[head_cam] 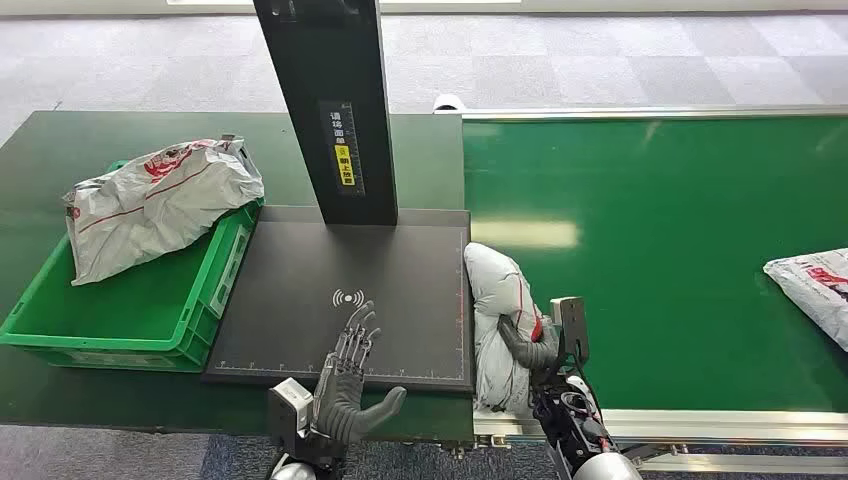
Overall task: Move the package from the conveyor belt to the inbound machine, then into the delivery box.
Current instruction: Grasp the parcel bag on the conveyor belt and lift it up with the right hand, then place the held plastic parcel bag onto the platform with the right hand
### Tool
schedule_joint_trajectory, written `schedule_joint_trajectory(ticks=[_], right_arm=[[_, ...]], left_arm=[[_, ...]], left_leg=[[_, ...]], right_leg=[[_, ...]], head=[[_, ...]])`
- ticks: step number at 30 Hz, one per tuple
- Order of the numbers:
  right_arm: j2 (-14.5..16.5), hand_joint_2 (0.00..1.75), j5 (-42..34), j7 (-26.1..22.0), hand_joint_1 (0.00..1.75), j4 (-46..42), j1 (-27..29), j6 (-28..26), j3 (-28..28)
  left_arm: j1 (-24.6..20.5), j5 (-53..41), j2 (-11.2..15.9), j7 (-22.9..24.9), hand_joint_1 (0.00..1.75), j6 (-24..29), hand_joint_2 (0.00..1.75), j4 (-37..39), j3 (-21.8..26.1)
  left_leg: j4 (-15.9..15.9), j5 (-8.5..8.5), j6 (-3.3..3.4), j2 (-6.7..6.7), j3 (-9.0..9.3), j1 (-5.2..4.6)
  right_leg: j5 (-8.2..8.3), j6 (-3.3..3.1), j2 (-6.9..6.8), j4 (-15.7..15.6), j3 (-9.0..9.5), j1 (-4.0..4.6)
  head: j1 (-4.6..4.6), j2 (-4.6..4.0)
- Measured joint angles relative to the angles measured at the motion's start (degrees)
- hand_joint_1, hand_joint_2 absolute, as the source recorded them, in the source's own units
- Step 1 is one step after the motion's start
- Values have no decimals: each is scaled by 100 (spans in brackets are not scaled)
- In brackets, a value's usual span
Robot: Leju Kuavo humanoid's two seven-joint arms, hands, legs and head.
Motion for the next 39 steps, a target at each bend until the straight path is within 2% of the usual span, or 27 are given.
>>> schedule_joint_trajectory(ticks=[11,14,17,20,24,35,39], right_arm=[[2,175,-31,-81,175,-2,1,-202,-74],[-16,175,-42,-515,175,-148,54,-694,-110],[-90,175,-161,-907,175,-987,308,-1079,-227],[-164,175,-291,-799,175,-2204,663,-913,-345],[-183,175,-310,-765,175,-3144,963,-851,-410],[-183,175,-313,-805,175,-3956,1234,-842,-448],[-146,175,-369,-813,175,-4448,1505,-924,-451]], left_arm=[[4,1,0,0,0,43,175,-2,7],[33,5,0,0,0,138,175,-42,32],[131,43,4,0,0,224,175,-180,108],[274,77,25,0,0,237,175,-307,144],[356,95,38,0,0,248,175,-405,146],[398,101,39,0,0,249,175,-482,147],[399,111,39,0,0,245,175,-486,170]], left_leg=[[0,0,-1,-10,-6,2],[0,2,-1,-26,-11,0],[1,11,4,-85,-29,-6],[2,14,7,-124,-42,-12],[2,13,7,-129,-46,-17],[2,15,8,-134,-48,-17],[2,15,8,-138,-52,-17]], right_leg=[[-1,-1,-9,0,0,3],[-1,0,-22,0,-2,-1],[-9,9,-83,0,-1,-8],[-17,16,-122,0,2,-14],[-18,17,-124,-1,-2,-19],[-18,18,-126,-1,-3,-19],[-19,18,-129,-1,-6,-19]], head=[[1,0],[1,0],[1,0],[3,0],[3,0],[2,0],[2,0]])
